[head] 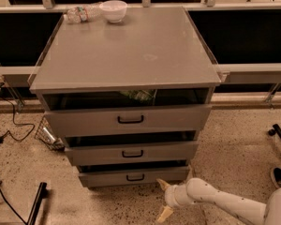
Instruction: Open bottom drawer
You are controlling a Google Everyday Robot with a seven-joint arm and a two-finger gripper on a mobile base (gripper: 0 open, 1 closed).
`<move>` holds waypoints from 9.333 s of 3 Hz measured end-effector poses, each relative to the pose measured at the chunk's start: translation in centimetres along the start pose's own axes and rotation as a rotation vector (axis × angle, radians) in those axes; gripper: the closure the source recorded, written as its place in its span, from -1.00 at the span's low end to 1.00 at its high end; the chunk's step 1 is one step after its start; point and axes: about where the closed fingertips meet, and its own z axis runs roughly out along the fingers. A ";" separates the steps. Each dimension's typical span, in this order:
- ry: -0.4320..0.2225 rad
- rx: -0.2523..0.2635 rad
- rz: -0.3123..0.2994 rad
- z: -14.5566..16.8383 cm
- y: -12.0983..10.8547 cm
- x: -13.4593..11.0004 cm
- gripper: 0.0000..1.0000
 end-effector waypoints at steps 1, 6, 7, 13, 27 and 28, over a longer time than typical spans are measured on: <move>-0.025 0.017 -0.029 1.2 -1.4 0.1 -1.00; 0.017 0.054 -0.108 3.6 -6.8 -0.8 -1.00; 0.020 0.055 -0.111 4.4 -7.4 -0.8 -1.00; 0.181 0.018 -0.107 7.4 -9.2 1.2 -1.00; 0.330 -0.361 0.206 -2.3 6.3 3.7 -1.00; 0.351 -0.396 0.230 -3.2 8.0 3.9 -1.00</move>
Offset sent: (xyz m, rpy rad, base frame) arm 0.0520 0.0221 -0.0170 0.0045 -0.1044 0.0622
